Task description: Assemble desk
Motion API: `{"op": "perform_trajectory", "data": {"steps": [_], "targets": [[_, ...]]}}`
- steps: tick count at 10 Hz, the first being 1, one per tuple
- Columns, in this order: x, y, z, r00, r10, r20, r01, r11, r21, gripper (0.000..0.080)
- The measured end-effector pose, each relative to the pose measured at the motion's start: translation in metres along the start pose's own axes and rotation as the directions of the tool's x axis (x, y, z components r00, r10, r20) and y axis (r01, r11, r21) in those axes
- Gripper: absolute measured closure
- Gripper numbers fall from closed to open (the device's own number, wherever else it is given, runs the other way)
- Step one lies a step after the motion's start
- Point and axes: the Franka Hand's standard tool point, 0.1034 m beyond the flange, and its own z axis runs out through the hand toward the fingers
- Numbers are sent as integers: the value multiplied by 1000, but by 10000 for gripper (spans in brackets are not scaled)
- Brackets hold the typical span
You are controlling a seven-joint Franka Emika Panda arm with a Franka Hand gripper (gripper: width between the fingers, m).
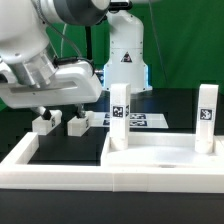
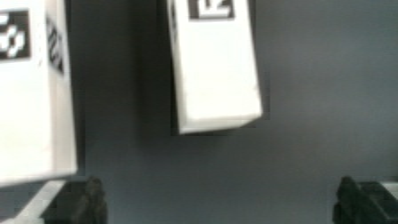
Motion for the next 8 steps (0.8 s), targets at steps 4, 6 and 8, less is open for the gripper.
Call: {"op": "perform_trajectory", "data": {"steps": [4, 6, 8], "targets": [[-10, 0, 11, 968, 13, 250, -23, 999, 34, 151], [-11, 1, 15, 963, 33, 269, -42, 999, 31, 151], [-13, -2, 19, 955, 47, 294, -56, 998, 23, 151]]}}
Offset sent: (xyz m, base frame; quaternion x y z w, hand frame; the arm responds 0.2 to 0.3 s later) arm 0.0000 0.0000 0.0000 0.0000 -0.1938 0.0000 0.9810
